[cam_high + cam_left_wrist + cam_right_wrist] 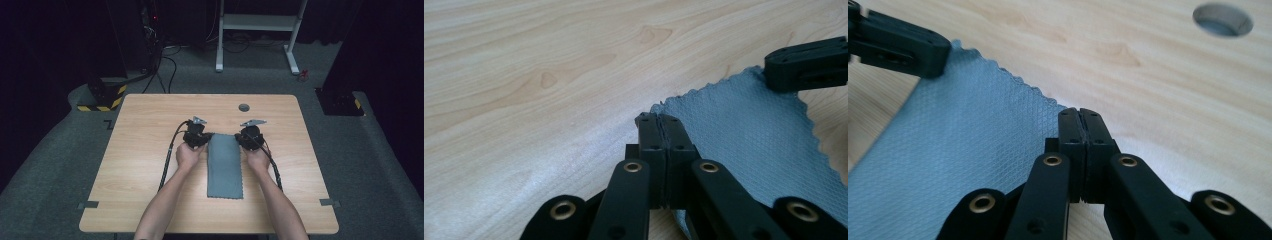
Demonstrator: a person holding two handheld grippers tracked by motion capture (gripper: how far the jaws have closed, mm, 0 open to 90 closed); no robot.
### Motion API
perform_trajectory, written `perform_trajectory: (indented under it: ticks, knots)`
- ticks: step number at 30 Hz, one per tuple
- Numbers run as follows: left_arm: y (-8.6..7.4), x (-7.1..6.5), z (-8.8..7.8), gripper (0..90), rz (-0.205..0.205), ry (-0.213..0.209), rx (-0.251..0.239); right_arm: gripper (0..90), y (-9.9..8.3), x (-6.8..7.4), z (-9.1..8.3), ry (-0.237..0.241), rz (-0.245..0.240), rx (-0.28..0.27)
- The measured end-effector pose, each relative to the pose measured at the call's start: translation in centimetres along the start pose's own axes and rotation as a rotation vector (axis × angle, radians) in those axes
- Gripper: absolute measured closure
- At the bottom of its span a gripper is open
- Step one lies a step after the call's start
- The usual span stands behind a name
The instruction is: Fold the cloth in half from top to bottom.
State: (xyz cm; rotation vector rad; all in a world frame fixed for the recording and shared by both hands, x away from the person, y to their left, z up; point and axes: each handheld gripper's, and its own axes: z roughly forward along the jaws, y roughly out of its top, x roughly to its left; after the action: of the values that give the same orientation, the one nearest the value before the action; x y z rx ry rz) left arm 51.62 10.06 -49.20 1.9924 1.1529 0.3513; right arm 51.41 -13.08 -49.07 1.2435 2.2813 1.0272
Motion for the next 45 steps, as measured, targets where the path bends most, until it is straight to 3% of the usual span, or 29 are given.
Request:
perform_trajectory:
  ticks: [5, 7, 10, 13, 15, 24, 36, 40, 45]
  knots:
    - [1.2, 0.1, -0.5, 89.3, -0.005, -0.019, -0.035, 89.7, 0.6, -0.3, -1.1, 0.001, 0.011, -0.049]
    - [1.9, 0.0, -0.6, 89.3, 0.024, -0.009, -0.027, 89.7, 1.0, -0.7, -1.3, 0.004, 0.02, -0.042]
    - [2.4, 0.1, -1.1, 89.3, 0.014, -0.014, -0.047, 89.7, 1.7, -0.6, -1.9, -0.004, 0.006, -0.071]
    - [2.5, 0.0, -1.4, 89.3, 0.023, -0.022, -0.051, 89.7, 1.6, -0.5, -2.1, -0.002, 0.011, -0.064]
    - [2.3, -0.2, -1.5, 89.3, 0.04, -0.025, -0.048, 89.7, 1.4, -0.6, -1.9, 0.002, 0.007, -0.06]
    - [1.3, -0.6, -1.4, 89.2, 0.039, -0.069, -0.037, 89.7, 0.5, -0.3, -2.2, 0.028, 0.005, -0.051]
    - [-0.3, -2.0, -1.6, 89.2, 0.119, -0.086, -0.005, 89.6, -1.2, 0.0, -2.8, 0.067, -0.02, -0.052]
    - [-0.9, -1.9, -1.8, 89.2, 0.096, -0.102, -0.006, 89.6, -1.8, 0.2, -3.0, 0.081, -0.029, -0.055]
    - [-1.7, -2.0, -2.1, 89.2, 0.108, -0.111, 0.002, 89.7, -2.5, 0.4, -3.2, 0.089, -0.046, -0.047]
